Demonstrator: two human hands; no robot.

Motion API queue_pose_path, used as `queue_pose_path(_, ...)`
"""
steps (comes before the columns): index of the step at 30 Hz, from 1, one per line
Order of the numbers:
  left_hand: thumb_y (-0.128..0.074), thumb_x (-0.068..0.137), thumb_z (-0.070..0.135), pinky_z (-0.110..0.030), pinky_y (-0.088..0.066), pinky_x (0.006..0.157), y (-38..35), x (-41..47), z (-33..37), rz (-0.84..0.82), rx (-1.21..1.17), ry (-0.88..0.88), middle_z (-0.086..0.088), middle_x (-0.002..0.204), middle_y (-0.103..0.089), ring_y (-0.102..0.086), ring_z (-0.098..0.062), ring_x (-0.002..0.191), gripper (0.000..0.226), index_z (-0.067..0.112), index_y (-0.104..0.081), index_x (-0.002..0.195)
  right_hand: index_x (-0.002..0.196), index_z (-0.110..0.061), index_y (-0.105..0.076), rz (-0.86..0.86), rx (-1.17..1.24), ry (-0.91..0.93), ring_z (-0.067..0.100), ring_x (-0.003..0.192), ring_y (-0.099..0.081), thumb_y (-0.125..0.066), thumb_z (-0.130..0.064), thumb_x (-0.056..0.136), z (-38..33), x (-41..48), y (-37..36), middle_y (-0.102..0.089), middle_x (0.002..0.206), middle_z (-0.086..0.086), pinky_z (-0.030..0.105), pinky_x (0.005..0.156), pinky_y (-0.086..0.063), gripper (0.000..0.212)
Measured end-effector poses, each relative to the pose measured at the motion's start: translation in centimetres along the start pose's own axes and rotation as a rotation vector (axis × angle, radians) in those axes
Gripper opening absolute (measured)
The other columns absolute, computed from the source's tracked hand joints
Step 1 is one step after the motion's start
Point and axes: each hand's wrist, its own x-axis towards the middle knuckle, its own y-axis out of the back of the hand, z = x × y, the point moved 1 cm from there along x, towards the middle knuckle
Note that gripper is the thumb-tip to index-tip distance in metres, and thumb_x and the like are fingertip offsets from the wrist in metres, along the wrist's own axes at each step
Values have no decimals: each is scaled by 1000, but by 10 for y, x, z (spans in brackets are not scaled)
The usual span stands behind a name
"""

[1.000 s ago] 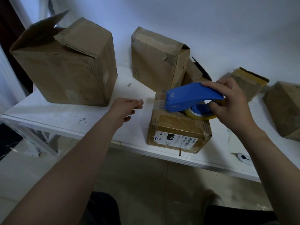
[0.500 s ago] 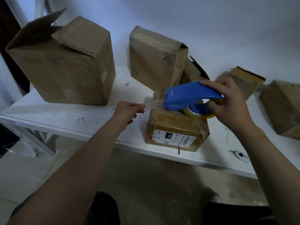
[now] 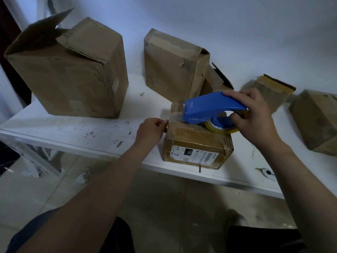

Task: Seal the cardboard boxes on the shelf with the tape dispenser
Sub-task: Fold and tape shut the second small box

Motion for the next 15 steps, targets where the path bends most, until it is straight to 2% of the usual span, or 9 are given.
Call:
queue_pose_path(2, -51, 101, 45, -44, -40, 107, 3, 1, 1, -25, -23, 65, -6, 131, -64, -55, -27, 128, 55, 15, -45, 148, 137, -31, -59, 6, 3, 6, 2, 108, -37, -65, 9, 82, 0, -1, -1, -42, 119, -4, 0, 89, -31, 68)
queue_pose_path(4, -57, 98, 47, -47, -43, 109, 3, 3, -4, -94, 23, 129, -9, 147, -51, -53, -32, 130, 69, 15, -33, 154, 137, -30, -59, 7, 1, 4, 3, 108, -38, -65, 9, 82, 0, -1, -2, -42, 119, -3, 0, 88, -32, 68)
queue_pose_path(5, -61, 97, 43, -47, -48, 105, 1, 3, -9, -144, 59, 161, -11, 146, -51, -57, -33, 124, 68, 14, -34, 152, 138, -30, -59, 5, 0, -1, 3, 108, -38, -65, 9, 83, 1, -1, -2, -42, 120, -4, -1, 88, -32, 67)
queue_pose_path(7, -64, 96, 25, -47, -55, 96, -1, 5, -20, -200, 64, 197, -11, 136, -59, -64, -30, 108, 52, 9, -47, 143, 138, -30, -58, 1, -1, -13, 3, 108, -38, -65, 7, 84, 2, -1, -2, -42, 120, -4, -2, 87, -32, 66)
queue_pose_path(9, -56, 98, 12, -47, -54, 98, 4, 9, -22, -114, -23, 158, -7, 124, -68, -66, -25, 106, 35, 10, -58, 133, 138, -31, -57, 4, 7, -17, 2, 109, -37, -65, 6, 85, 2, -1, -1, -42, 121, -5, -3, 87, -31, 66)
queue_pose_path(10, -50, 100, 11, -47, -53, 99, 10, 9, -18, -47, -90, 126, -4, 120, -70, -66, -23, 107, 34, 12, -60, 132, 138, -30, -58, 5, 13, -16, 1, 109, -37, -65, 6, 85, 2, -1, -1, -42, 121, -5, -3, 87, -31, 65)
queue_pose_path(12, -43, 105, 19, -46, -51, 103, 19, 4, -1, 24, -211, 54, -2, 125, -68, -64, -18, 113, 36, 15, -57, 138, 138, -30, -58, 0, 22, -10, 1, 109, -37, -65, 7, 84, 3, -2, 0, -42, 120, -4, -2, 88, -30, 65)
queue_pose_path(14, -42, 106, 29, -46, -49, 104, 22, -6, 17, -23, -289, -20, -2, 131, -64, -61, -18, 118, 37, 18, -55, 139, 138, -29, -59, -2, 26, -8, 2, 109, -38, -65, 7, 84, 4, -1, 0, -43, 121, -3, -2, 88, -30, 65)
queue_pose_path(15, -41, 107, 33, -45, -51, 101, 18, -14, 24, -85, -304, -46, -2, 125, -66, -62, -18, 115, 34, 19, -59, 132, 138, -29, -59, -3, 27, -12, 2, 110, -38, -65, 7, 83, 5, -1, 0, -43, 121, -3, -3, 88, -30, 65)
